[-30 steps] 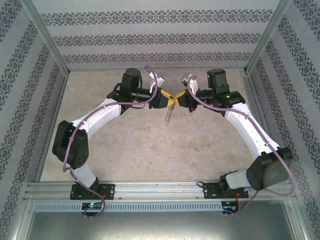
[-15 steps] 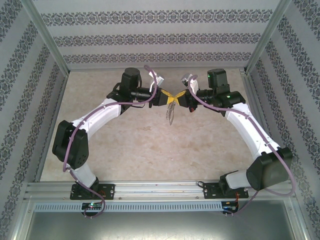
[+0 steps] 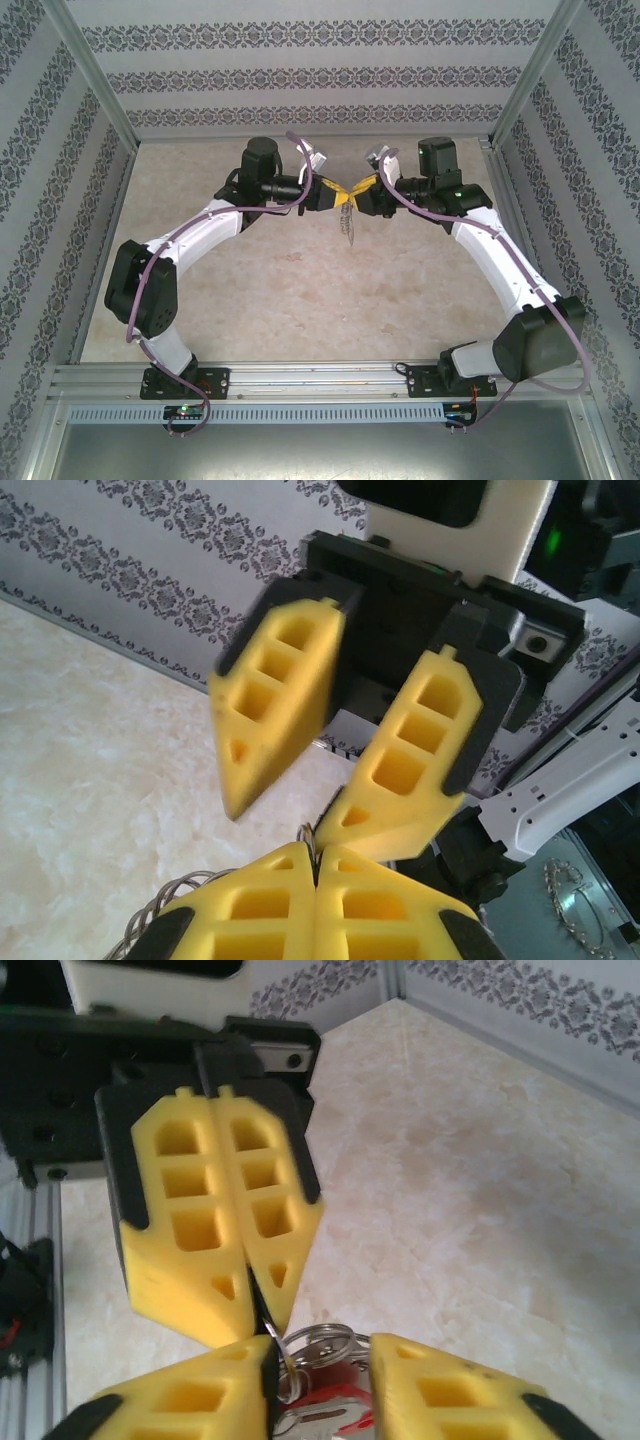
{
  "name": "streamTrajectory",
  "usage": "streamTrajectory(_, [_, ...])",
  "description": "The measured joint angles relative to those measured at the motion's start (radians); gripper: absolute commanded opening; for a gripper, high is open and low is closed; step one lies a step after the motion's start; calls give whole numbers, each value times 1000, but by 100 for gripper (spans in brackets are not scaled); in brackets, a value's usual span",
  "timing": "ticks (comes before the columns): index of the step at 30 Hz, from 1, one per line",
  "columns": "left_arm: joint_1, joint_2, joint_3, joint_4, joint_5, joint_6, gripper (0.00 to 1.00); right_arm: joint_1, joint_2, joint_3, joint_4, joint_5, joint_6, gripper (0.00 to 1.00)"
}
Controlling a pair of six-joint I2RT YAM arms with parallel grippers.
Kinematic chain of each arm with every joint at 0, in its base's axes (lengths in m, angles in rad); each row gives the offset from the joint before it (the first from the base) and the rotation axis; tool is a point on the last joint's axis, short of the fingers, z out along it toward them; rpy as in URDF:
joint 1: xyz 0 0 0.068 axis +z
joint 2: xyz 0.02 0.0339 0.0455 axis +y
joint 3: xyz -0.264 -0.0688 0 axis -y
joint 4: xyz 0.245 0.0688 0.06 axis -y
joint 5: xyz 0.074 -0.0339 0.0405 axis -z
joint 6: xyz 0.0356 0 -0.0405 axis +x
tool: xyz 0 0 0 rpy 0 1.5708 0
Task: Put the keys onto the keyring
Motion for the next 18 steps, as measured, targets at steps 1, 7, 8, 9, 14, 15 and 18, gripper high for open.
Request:
streamTrajectory(1, [-2, 0, -3, 10, -3, -4, 0, -5, -11, -16, 20, 5, 13, 42])
streamTrajectory(7, [-8, 0, -35, 37, -39, -15, 0, -27, -121, -115, 165, 8, 94, 50])
streamTrajectory(8, [-8, 0, -42, 37, -46, -16, 0, -32, -142, -133, 193, 8, 113, 50])
streamTrajectory(9, [-8, 0, -49, 37, -53, -16, 0, -35, -163, -148, 222, 12, 130, 51])
streamTrajectory(14, [-8, 0, -72, 42, -84, -16, 0, -40, -248, -242, 376, 107, 209, 53])
streamTrajectory(15, [-8, 0, -74, 45, -89, -16, 0, -40, -261, -262, 399, 134, 221, 54])
streamTrajectory(18, [-8, -4, -80, 56, -99, -16, 0, -40, -278, -292, 439, 202, 251, 54])
